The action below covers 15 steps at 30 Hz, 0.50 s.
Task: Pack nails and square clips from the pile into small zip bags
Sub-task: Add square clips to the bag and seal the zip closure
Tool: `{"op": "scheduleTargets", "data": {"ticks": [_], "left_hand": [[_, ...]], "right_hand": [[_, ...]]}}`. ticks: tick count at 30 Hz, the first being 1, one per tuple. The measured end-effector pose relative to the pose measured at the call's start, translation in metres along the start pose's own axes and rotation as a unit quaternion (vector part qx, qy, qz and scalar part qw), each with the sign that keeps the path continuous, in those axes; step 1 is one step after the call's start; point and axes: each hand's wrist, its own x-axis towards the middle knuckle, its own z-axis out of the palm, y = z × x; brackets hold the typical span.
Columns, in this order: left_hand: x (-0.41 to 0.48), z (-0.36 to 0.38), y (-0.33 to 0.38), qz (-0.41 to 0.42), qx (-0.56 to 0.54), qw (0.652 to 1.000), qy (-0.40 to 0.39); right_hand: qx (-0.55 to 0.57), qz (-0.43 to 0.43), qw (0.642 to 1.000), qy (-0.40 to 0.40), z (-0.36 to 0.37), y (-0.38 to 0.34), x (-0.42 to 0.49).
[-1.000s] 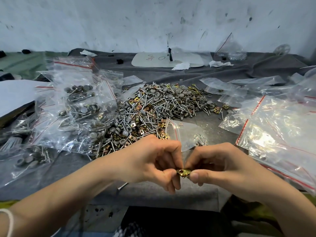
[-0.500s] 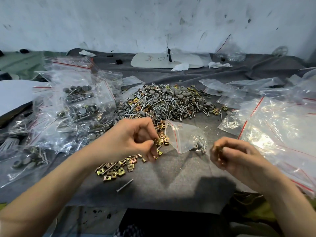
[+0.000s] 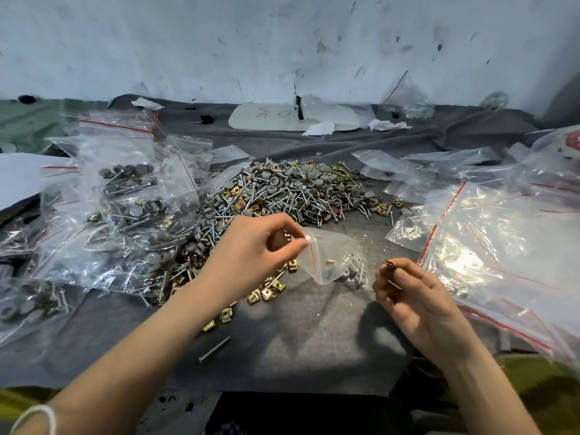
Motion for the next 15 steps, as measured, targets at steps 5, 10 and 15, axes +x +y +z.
{"op": "scheduleTargets", "data": {"ticks": [5,10,15], "left_hand": [[-0.023,-0.008,0.025,0.111,-0.075,0.991,0.016],[-0.036,0.006,0.038,0.178,-0.084,0.980,-0.028],[-0.037,0.001,0.026,0.107,-0.116,0.987,0.008]], "right_hand": [[-0.076,-0.034,0.992,-0.090,0.031,0.004,-0.019],[-0.106,-0.053,0.983,-0.139,0.060,0.009,-0.025],[-0.101,-0.059,0.987,-0.110,0.055,0.008,-0.021]]}}
